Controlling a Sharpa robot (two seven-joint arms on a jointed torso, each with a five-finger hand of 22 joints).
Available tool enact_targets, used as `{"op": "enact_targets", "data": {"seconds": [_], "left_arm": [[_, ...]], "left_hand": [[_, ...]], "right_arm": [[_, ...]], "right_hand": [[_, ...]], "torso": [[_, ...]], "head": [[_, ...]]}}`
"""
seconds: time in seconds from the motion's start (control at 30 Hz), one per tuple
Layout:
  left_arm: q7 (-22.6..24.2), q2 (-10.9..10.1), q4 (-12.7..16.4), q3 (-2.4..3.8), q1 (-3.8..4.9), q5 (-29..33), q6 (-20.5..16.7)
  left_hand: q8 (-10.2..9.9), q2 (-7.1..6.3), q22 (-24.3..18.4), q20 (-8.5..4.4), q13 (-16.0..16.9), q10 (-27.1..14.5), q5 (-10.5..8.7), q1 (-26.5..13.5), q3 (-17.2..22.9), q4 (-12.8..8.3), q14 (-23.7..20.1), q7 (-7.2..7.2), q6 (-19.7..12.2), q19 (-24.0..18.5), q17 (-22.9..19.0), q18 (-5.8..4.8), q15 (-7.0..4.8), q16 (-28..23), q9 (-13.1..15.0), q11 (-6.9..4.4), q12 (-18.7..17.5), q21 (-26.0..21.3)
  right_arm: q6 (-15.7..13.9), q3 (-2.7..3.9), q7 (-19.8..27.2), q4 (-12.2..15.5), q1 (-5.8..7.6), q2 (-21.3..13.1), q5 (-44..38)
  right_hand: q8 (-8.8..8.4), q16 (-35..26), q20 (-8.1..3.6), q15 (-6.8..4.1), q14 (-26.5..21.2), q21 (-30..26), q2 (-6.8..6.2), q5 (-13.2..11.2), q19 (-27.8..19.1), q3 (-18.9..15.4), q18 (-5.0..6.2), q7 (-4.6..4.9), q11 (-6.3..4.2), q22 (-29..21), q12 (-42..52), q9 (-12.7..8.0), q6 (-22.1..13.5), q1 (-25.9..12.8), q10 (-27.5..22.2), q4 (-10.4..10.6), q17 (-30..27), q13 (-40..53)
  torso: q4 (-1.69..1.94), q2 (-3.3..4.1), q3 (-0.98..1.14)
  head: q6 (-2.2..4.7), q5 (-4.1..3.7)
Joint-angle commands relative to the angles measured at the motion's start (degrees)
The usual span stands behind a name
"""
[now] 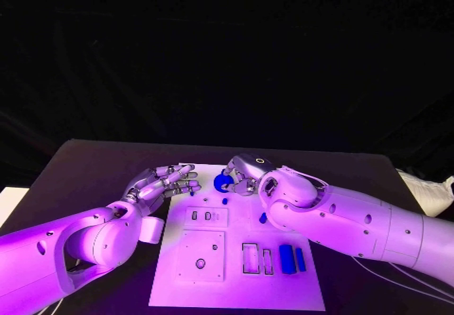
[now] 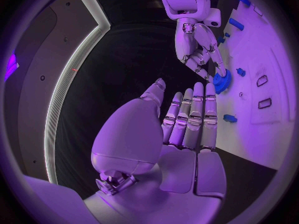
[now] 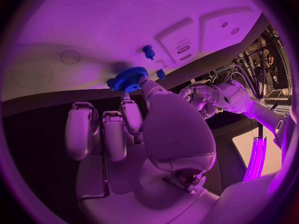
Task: Assemble the parts on the task board
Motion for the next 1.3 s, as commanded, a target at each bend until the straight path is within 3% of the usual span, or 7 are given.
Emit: {"op": "enact_targets", "data": {"seconds": [0.03, 0.3, 0.4, 0.53, 0.8, 1.03, 1.3], "left_arm": [[0.43, 0.04, 0.19, 0.05, 0.07, 0.13, 0.94], [0.29, 0.07, 0.22, 0.04, 0.07, 0.13, 1.01], [0.26, 0.10, 0.22, 0.04, 0.07, 0.13, 1.01], [0.20, 0.16, 0.23, 0.04, 0.07, 0.13, 1.05], [0.04, 0.14, 0.27, 0.04, 0.07, 0.13, 1.07], [-0.11, 0.11, 0.37, 0.04, 0.07, 0.13, 1.10], [-0.12, 0.07, 0.36, 0.04, 0.07, 0.13, 1.09]], "left_hand": [[0.26, 0.25, -0.05, 0.21, -0.09, -0.30, -0.18, 0.14, 0.02, -0.45, 0.31, 1.49, -0.31, -0.07, -0.05, 0.69, 0.06, -0.35, 0.06, -0.13, 0.31, -0.27], [0.26, 0.25, -0.05, 0.21, -0.09, -0.30, -0.18, 0.14, 0.02, -0.45, 0.31, 1.49, -0.31, -0.07, -0.05, 0.69, 0.06, -0.35, 0.06, -0.13, 0.31, -0.27], [0.26, 0.25, -0.05, 0.21, -0.09, -0.30, -0.18, 0.14, 0.02, -0.45, 0.31, 1.49, -0.31, -0.07, -0.05, 0.69, 0.06, -0.35, 0.06, -0.13, 0.31, -0.27], [0.26, 0.25, -0.05, 0.21, -0.09, -0.30, -0.18, 0.14, 0.02, -0.45, 0.31, 1.49, -0.31, -0.07, -0.05, 0.69, 0.06, -0.35, 0.06, -0.13, 0.31, -0.27], [0.27, 0.23, -0.08, 0.21, -0.10, -0.33, -0.19, 0.10, 0.02, -0.47, 0.32, 1.50, -0.34, -0.06, -0.09, 0.69, 0.07, -0.39, 0.05, -0.12, 0.34, -0.30], [0.27, 0.23, -0.08, 0.21, -0.10, -0.33, -0.19, 0.10, 0.02, -0.47, 0.32, 1.50, -0.34, -0.06, -0.09, 0.69, 0.07, -0.39, 0.05, -0.12, 0.34, -0.30], [0.27, 0.23, -0.08, 0.21, -0.10, -0.33, -0.19, 0.10, 0.02, -0.47, 0.32, 1.50, -0.34, -0.06, -0.09, 0.69, 0.07, -0.39, 0.05, -0.12, 0.34, -0.30]], "right_arm": [[1.28, 0.02, -1.09, -0.57, -0.04, 0.69, -1.82], [1.30, 0.02, -1.26, -2.14, -0.04, 2.19, -2.13], [1.81, 0.02, -1.28, -2.80, -0.04, 2.76, -2.16], [2.94, 0.02, -1.29, -3.54, -0.04, 3.44, -2.05], [4.98, 0.02, -1.56, -4.30, 0.01, 3.88, -1.78], [5.64, 0.01, -1.90, -4.45, 0.03, 3.68, -1.74], [4.46, 0.01, -2.06, -4.42, 0.02, 3.49, -1.79]], "right_hand": [[-0.02, 0.23, 0.02, -0.44, 4.54, 0.24, 0.02, -0.31, 0.22, -0.14, -0.81, -0.62, 0.12, 0.07, -0.08, 0.70, 1.02, -0.47, 0.18, 0.09, 7.85, 0.07], [-0.23, 0.22, 0.06, -0.39, 4.53, 0.26, -0.09, -0.35, 0.22, -0.29, -0.81, -0.55, 0.18, 0.10, -0.09, 0.67, 0.89, -0.97, 0.19, 0.25, 7.84, 0.10], [-0.47, 0.16, 0.09, -0.35, 4.51, 0.26, -0.24, -0.33, 0.22, -0.41, -0.82, -0.47, 0.24, 0.11, -0.25, 0.61, 0.64, -1.29, 0.14, 0.34, 7.73, 0.04], [-1.44, 0.00, 0.29, -0.06, 4.44, 0.26, -1.07, -0.58, 0.19, -1.16, -0.82, -0.04, 0.62, 0.11, -1.05, 0.18, -0.88, -2.45, -0.17, 0.75, 7.47, -0.39], [-1.56, -0.17, 0.64, 0.27, 4.38, 0.22, -1.91, -0.47, 0.12, -2.52, -0.80, 0.30, 0.98, 0.06, -3.25, -0.42, -2.82, -4.08, -1.04, 1.64, 7.24, -1.66], [-1.47, -0.15, 0.68, 0.30, 4.38, 0.24, -1.87, -0.39, 0.14, -2.69, -0.80, 0.30, 1.00, 0.10, -3.32, -0.47, -2.86, -4.29, -1.07, 1.82, 7.28, -1.69], [-1.29, -0.11, 0.70, 0.28, 4.40, 0.25, -1.63, -0.16, 0.14, -2.64, -0.80, 0.22, 0.94, 0.12, -3.16, -0.43, -2.54, -4.07, -0.99, 1.75, 7.37, -1.57]], "torso": [[0.03, -0.01, -0.01], [0.18, 0.04, 0.00], [0.06, 0.00, -0.03], [0.04, 0.02, 0.00], [-0.02, 0.00, -0.04], [-0.03, -0.01, 0.01], [0.00, 0.01, 0.04]], "head": [[-0.05, -0.07], [-0.32, 0.07], [-0.36, 0.07], [-0.45, 0.32], [-0.56, 0.10], [-0.61, 0.03], [-0.64, -0.01]]}}
